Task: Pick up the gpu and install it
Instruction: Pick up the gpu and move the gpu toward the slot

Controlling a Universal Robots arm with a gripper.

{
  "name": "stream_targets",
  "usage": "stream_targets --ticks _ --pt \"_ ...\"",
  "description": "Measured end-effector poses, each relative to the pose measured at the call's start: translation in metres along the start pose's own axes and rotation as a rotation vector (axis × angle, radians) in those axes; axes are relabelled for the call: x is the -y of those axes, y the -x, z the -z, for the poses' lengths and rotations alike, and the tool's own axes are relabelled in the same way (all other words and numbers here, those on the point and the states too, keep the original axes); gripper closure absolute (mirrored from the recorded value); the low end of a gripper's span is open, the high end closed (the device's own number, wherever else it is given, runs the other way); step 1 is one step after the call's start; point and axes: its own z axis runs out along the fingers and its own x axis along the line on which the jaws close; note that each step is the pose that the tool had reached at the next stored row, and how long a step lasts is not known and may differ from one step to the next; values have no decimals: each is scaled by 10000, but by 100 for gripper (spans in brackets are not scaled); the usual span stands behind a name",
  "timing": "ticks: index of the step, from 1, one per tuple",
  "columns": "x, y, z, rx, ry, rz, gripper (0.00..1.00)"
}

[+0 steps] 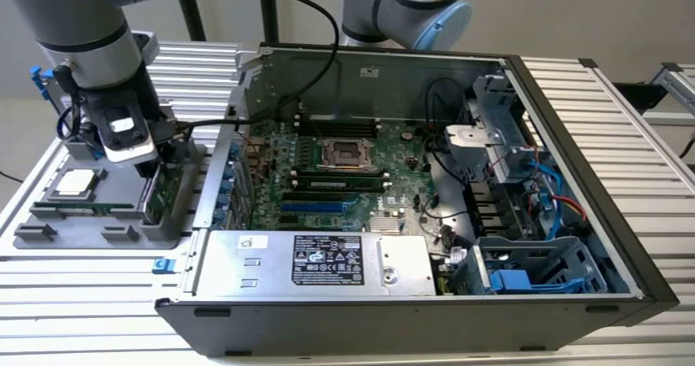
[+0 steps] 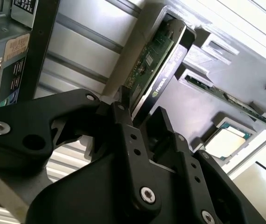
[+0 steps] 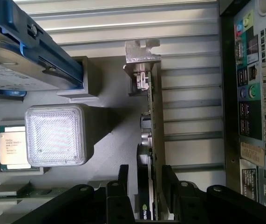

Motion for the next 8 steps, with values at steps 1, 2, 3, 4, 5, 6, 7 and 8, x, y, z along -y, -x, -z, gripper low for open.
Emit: stream_targets --ticks 1,2,3,4,5,6,7,8 --pt "0 -1 -2 0 0 4 0" --pt "0 -1 -3 -1 0 10 0" --pt "0 -1 -4 1 0 17 0" --pt "0 0 -6 4 0 22 0" --pt "0 0 -7 11 0 28 0" --pt "0 0 -9 23 3 33 0" --pt "0 0 -9 29 3 37 0" --pt "0 0 -10 30 3 39 0"
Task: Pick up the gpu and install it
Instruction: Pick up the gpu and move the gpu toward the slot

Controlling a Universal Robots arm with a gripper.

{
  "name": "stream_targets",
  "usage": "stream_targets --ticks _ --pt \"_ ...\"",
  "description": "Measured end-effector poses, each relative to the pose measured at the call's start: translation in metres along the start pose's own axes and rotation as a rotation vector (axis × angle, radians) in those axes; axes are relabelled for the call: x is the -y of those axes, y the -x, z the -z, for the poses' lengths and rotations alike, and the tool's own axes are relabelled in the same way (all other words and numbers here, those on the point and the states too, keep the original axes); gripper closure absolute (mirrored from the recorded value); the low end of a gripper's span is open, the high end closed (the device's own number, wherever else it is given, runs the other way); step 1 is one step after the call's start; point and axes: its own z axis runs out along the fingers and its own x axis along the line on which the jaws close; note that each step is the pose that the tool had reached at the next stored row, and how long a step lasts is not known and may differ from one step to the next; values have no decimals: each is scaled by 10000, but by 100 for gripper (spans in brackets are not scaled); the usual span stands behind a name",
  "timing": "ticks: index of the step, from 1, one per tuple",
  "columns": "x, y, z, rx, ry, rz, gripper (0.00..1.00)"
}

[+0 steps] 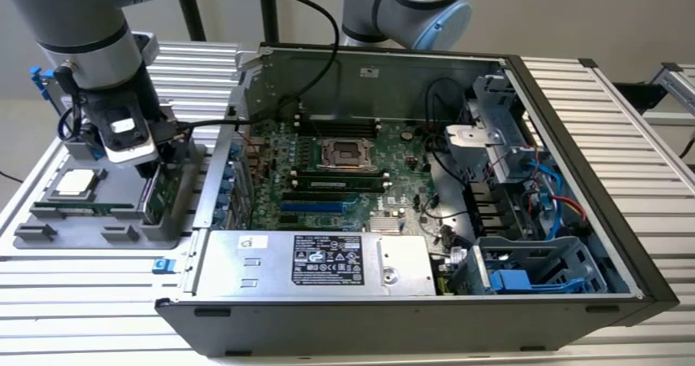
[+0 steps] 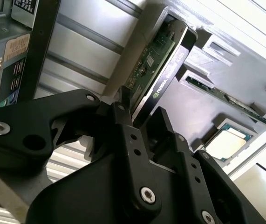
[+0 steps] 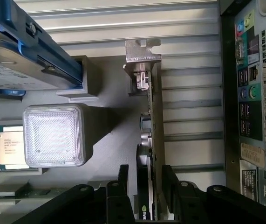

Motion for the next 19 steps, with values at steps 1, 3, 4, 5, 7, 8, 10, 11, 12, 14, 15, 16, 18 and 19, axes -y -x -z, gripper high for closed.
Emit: stream_targets --ticks 1,3,4,5,7,8,10,11,12,14,15,16,18,19 --pt "0 0 0 0 -1 1 0" --pt "1 -1 -5 0 -2 2 0" --pt "1 -1 -4 -1 -2 1 0" --pt "1 -1 -5 -1 -2 2 0" --pt "1 -1 -6 0 -1 2 0" --pt "1 -1 -6 0 -1 2 0" --pt "1 -1 -6 0 -1 2 0" --pt "1 -1 -7 0 -1 2 0" --pt "1 -1 -7 0 -1 2 0" --pt "1 -1 -7 0 -1 2 0" --pt "1 -1 -7 0 -1 2 100" --pt "1 -1 -8 0 -2 2 100" --pt "1 -1 -8 -2 -2 1 100" --pt "1 -1 -8 -1 -2 1 100"
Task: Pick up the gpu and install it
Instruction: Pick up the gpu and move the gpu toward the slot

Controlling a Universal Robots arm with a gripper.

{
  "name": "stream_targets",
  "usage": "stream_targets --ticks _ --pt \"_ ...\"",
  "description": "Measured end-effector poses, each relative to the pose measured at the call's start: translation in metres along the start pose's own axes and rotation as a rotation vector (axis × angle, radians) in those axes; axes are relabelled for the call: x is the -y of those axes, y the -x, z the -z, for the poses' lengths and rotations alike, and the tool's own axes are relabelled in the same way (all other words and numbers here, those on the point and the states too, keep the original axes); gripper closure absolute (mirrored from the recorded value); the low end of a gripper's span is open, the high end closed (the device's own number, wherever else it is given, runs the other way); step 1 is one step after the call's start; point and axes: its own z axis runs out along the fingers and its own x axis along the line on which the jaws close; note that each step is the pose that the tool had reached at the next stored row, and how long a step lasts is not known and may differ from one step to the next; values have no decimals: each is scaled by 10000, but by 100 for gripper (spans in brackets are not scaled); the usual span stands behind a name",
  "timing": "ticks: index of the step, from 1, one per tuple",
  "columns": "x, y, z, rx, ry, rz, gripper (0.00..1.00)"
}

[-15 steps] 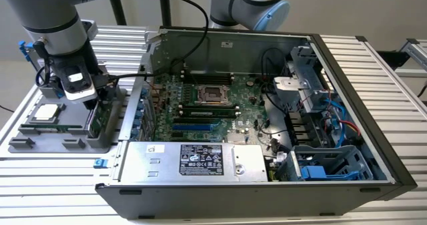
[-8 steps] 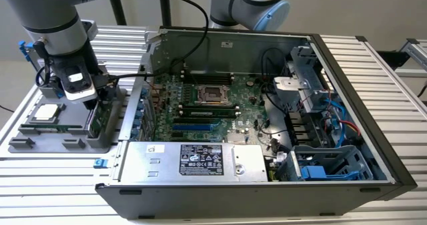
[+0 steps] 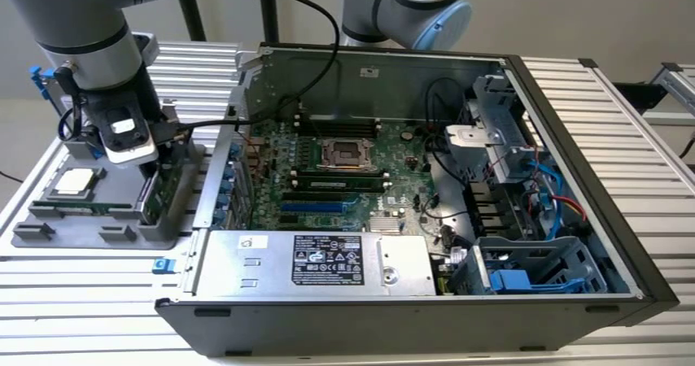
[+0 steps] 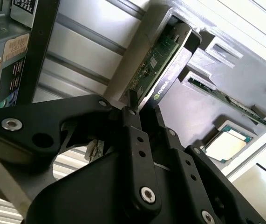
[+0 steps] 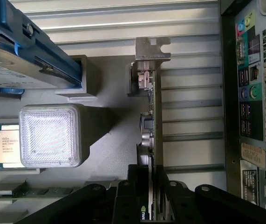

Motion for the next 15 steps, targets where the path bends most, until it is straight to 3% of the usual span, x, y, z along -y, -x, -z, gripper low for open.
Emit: stream_targets --ticks 15 --pt "0 0 -3 1 0 0 100"
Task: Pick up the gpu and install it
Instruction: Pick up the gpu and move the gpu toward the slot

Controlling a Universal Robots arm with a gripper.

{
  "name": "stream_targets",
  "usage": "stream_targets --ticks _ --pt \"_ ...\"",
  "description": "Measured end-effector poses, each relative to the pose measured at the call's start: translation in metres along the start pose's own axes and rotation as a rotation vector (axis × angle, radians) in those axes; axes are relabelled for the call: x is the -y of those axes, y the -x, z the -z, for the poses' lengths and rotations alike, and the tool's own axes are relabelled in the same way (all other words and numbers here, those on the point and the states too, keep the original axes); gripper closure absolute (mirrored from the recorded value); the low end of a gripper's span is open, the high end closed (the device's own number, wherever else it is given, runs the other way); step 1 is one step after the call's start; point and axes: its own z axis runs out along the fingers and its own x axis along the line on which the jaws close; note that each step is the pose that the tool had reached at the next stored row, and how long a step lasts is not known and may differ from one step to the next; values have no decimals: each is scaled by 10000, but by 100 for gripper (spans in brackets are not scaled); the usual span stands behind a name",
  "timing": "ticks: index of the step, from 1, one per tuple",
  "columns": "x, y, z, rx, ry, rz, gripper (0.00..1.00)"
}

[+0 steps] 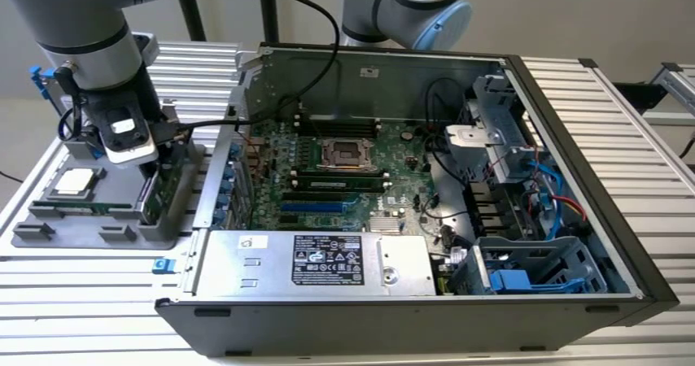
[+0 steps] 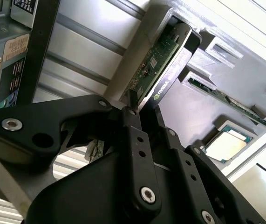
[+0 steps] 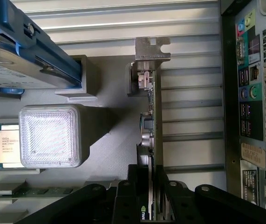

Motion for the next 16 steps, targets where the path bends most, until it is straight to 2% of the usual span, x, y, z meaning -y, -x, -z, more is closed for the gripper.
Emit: stream_targets --ticks 11,16 --pt "0 1 1 5 4 0 100" --pt "-2 -1 50 1 1 0 100"
